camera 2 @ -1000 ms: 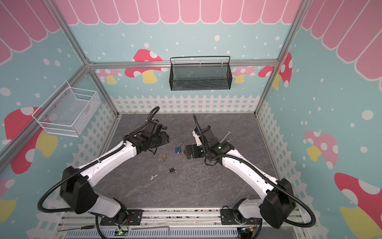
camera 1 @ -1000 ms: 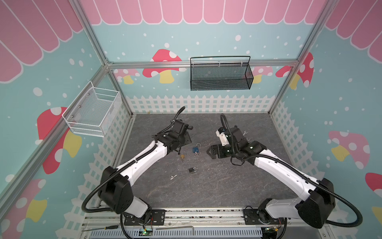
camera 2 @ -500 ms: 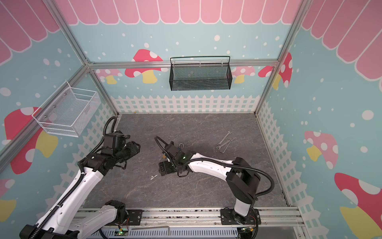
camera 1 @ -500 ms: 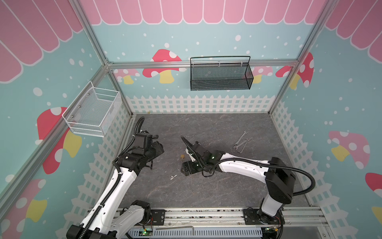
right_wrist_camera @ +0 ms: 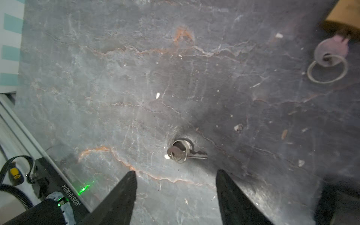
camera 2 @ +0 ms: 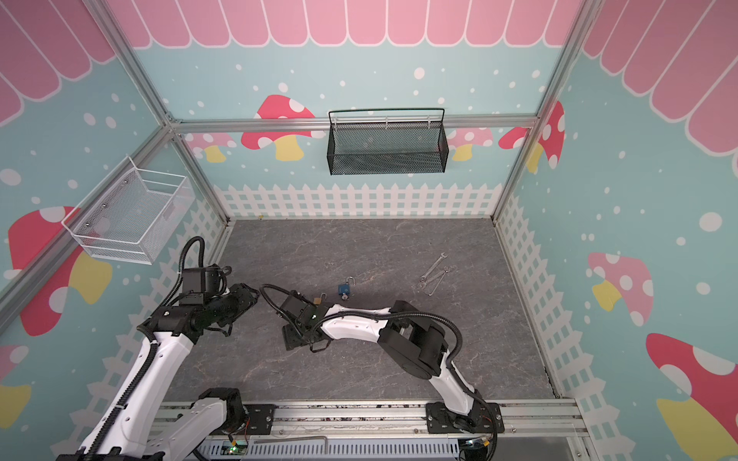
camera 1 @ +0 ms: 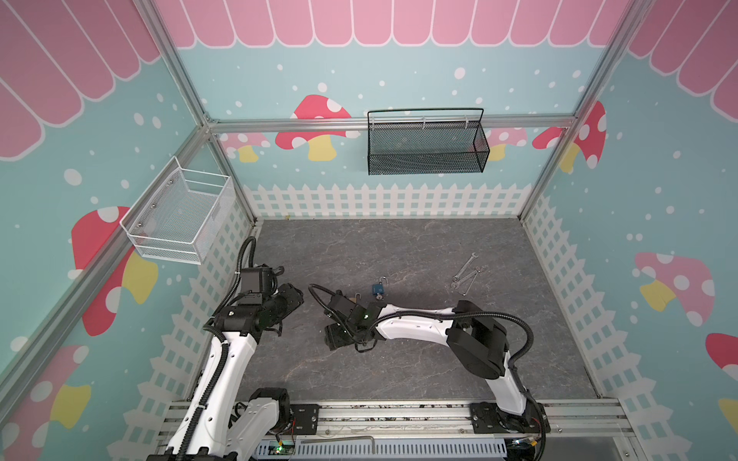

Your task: Unlock with the key

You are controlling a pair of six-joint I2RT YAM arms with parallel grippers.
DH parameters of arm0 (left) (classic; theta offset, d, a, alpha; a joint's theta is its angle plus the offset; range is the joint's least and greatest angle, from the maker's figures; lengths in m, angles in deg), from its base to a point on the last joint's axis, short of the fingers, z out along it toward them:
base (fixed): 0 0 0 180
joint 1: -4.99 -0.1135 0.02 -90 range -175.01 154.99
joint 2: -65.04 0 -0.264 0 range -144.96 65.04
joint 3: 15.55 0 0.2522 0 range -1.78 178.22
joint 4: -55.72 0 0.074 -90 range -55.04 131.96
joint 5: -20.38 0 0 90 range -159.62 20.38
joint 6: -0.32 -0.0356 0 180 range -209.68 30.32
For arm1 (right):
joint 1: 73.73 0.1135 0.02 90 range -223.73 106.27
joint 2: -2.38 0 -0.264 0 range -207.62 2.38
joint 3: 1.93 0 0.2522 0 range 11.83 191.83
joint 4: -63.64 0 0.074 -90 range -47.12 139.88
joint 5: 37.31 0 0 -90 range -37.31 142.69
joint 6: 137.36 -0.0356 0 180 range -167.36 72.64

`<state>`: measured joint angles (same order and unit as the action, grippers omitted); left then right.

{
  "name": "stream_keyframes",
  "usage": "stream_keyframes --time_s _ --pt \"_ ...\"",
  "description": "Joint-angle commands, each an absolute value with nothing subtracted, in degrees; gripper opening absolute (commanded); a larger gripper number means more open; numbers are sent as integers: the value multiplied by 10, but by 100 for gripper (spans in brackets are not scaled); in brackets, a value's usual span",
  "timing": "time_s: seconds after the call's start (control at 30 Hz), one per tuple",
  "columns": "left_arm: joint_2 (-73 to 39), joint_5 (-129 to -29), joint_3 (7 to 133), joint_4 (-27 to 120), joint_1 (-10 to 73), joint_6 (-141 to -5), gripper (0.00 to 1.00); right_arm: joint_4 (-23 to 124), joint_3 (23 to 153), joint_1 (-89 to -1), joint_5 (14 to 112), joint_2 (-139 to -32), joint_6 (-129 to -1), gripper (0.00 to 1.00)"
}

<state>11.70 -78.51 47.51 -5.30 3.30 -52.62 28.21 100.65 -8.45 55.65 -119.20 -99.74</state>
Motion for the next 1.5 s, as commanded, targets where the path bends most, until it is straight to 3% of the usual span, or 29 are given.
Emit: stream_keyframes --time_s 0.0,0.13,0.3,0.43,1.47 --pt "130 -805 463 -61 23 -533 56 269 1030 -82 550 -1210 -1007 55" --pt "137 -804 454 -57 23 -529 56 270 1039 -80 552 -1222 -1004 46" --pt "140 -806 447 -55 23 -524 56 274 1046 -80 564 -1231 -997 44" --pt "146 -801 442 -53 22 -515 56 274 1049 -79 566 -1235 -997 36" --pt "193 -750 423 -51 22 -472 56 232 1095 -73 527 -1266 -945 25"
